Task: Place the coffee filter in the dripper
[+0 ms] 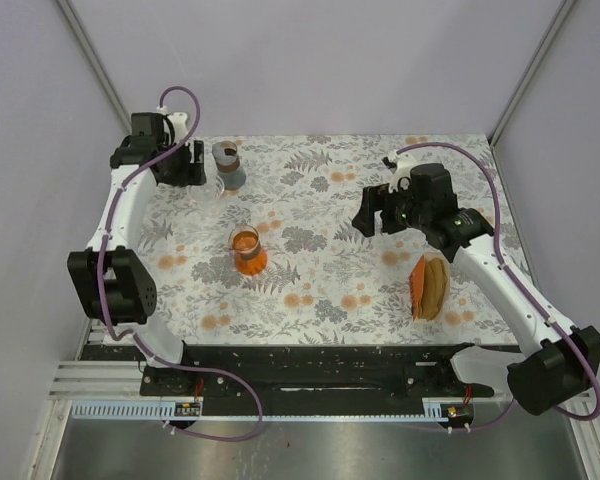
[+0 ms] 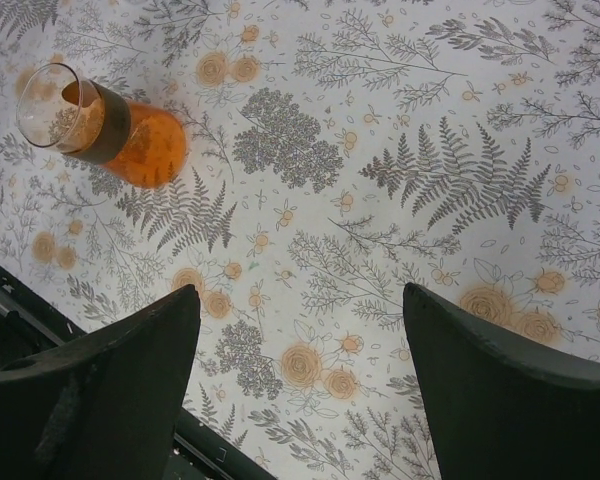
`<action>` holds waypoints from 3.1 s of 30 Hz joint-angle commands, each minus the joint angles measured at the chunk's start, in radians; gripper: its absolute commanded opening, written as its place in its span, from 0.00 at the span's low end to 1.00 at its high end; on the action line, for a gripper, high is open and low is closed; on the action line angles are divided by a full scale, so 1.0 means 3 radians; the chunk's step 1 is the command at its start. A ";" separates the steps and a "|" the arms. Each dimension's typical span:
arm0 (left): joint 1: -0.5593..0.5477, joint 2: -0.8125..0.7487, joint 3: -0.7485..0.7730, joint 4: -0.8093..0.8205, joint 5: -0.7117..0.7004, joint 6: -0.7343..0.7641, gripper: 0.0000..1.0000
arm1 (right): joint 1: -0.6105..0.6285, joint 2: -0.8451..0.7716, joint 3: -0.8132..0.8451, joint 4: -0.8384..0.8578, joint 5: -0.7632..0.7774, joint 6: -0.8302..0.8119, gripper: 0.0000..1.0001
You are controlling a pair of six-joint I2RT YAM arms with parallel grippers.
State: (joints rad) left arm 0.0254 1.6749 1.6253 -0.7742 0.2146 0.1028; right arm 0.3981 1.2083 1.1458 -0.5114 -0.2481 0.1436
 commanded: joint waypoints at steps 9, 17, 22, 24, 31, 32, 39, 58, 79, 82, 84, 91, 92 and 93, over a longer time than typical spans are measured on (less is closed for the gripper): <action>0.0161 0.1186 0.0887 0.0254 -0.0904 -0.0430 0.79 | 0.0141 0.0037 0.0093 0.0227 0.0009 0.0033 0.90; 0.0197 0.1570 0.0989 0.0249 -0.0864 -0.0404 0.76 | 0.0176 0.0109 0.0067 0.0252 0.0009 0.0058 0.90; 0.0197 0.1683 0.0984 0.0239 -0.0777 -0.0409 0.62 | 0.0268 0.0185 0.0113 0.0268 0.0009 0.0079 0.90; 0.0197 0.1703 0.0964 0.0234 -0.0731 -0.0409 0.53 | 0.0304 0.0206 0.0123 0.0268 0.0024 0.0084 0.90; 0.0222 0.1581 0.0739 0.0218 -0.0588 -0.0399 0.00 | 0.0422 0.0232 0.0154 0.0273 0.0075 0.0099 0.90; 0.0253 0.1530 0.0673 0.0218 -0.0532 -0.0399 0.00 | 0.0447 0.0232 0.0159 0.0273 0.0086 0.0099 0.90; 0.0437 0.0774 -0.0058 0.0218 0.0005 -0.0363 0.00 | 0.0697 0.0298 0.0297 0.0268 0.0188 0.0155 0.89; 0.0105 -0.1154 -0.0765 0.0045 0.0870 -0.0435 0.00 | 0.1542 0.2036 0.2285 0.0636 0.0689 0.0763 0.77; -0.0182 -0.1375 -0.0826 0.0111 0.1177 -0.0420 0.05 | 0.1552 0.2364 0.2470 0.0534 0.0361 0.0657 0.00; -0.0182 -0.1354 -0.0780 0.0024 0.1268 -0.0267 0.40 | 0.1542 0.2226 0.2394 0.0467 0.0505 0.0524 0.00; -0.0182 -0.1324 -0.0724 -0.0032 0.1289 -0.0220 0.59 | 0.1521 0.2139 0.2368 0.0396 0.0556 0.0467 0.00; -0.0090 -0.1298 -0.0611 -0.0063 0.1156 -0.0194 0.74 | 0.1302 0.1715 0.2087 0.0319 0.0628 0.0447 0.00; 0.0022 -0.1283 -0.0641 -0.0048 0.1151 -0.0210 0.74 | 0.1251 0.1639 0.2016 0.0314 0.0633 0.0457 0.00; 0.0048 -0.1267 -0.0677 -0.0022 0.1121 -0.0230 0.74 | 0.1210 0.1567 0.1934 0.0329 0.0638 0.0457 0.00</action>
State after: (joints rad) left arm -0.0051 1.2938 1.3998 -0.8154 0.5476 0.0292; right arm 0.8211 1.8263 1.7695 -0.4496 -0.0887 0.2962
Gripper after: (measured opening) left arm 0.739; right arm 0.048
